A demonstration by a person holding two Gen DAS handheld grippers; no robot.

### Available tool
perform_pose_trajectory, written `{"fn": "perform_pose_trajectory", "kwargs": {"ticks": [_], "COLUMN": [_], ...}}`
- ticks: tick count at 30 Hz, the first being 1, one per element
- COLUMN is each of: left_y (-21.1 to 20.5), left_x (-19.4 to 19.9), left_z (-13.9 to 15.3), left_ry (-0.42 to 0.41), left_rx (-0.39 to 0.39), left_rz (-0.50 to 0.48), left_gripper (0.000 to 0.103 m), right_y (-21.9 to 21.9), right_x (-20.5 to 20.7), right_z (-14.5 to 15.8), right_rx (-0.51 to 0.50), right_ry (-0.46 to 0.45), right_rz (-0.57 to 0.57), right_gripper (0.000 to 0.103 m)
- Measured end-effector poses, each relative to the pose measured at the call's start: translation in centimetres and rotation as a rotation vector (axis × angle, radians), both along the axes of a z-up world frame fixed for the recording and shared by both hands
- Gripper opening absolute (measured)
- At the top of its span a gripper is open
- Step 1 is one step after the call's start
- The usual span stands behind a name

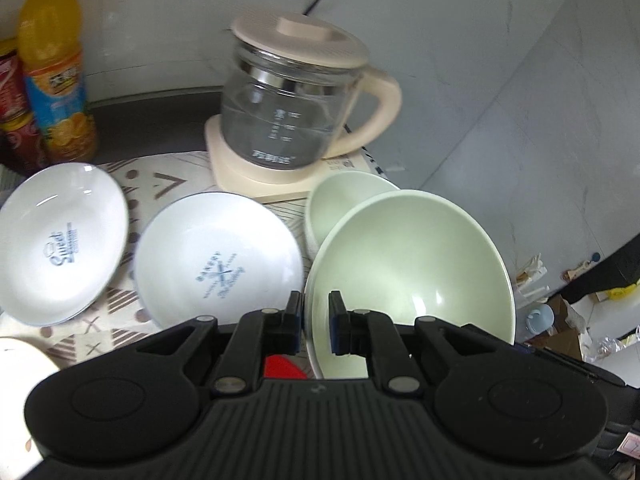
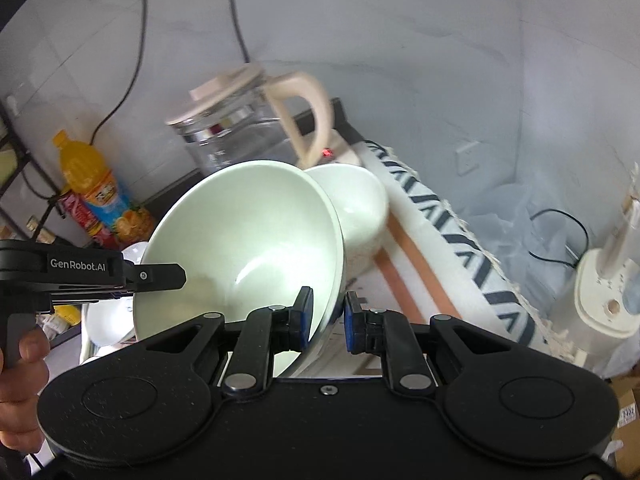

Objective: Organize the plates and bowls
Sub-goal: 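Carry the green bowl with both grippers and lower it into the red bowl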

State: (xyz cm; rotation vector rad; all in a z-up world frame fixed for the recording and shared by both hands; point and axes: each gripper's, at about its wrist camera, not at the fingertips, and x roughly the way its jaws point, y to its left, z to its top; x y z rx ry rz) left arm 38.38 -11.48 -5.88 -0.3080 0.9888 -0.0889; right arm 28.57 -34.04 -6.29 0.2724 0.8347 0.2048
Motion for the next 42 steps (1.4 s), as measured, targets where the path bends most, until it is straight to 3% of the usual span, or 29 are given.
{"fn": "perform_pose_trajectory", "kwargs": {"ticks": [24,42], "left_y": [7.1,8.2], "left_x": [-7.1,-8.6], "left_z": [0.1,-4.2], "left_ry": [0.002,0.161], "left_rx": [-0.004,-0.014], "left_rz": [0.189,0.190], "left_gripper": [0.012,0.015], "right_y": [8.0,10.3], "right_x": [-1.4,-3.0], "right_z": [1.5,-1.0], "right_rx": [-0.025,-0.067], "right_ry": [-0.026,0.083], "right_rz": [0.237,0.286], "right_gripper": [0.016,0.017]}}
